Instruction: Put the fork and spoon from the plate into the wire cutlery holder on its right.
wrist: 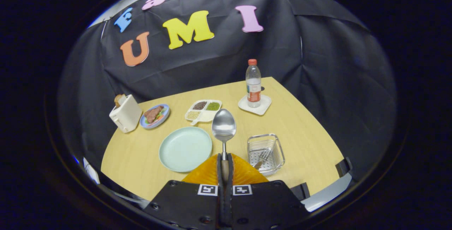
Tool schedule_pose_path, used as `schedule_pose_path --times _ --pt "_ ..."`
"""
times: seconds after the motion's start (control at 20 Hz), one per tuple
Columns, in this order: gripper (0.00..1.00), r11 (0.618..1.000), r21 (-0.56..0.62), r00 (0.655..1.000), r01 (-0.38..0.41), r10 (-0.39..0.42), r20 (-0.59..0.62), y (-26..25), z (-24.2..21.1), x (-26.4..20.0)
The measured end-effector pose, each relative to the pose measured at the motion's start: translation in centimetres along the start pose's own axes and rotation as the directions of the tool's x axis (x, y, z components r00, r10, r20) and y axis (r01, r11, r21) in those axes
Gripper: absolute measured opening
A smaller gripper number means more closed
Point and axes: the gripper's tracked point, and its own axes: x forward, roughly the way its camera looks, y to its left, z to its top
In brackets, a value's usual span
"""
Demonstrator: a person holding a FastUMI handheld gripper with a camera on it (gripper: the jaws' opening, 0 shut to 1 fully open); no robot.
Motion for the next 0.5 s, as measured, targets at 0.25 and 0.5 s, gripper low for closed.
schedule_pose_path --times 0.25,0.5 --pt "0.01 0.999 0.033 1.000 0.019 -0.019 0.003 -3.7 0.1 -0.6" --pt "0.03 0.997 0.052 0.998 0.058 -0.057 -0.017 -7.2 -0.7 -0.5"
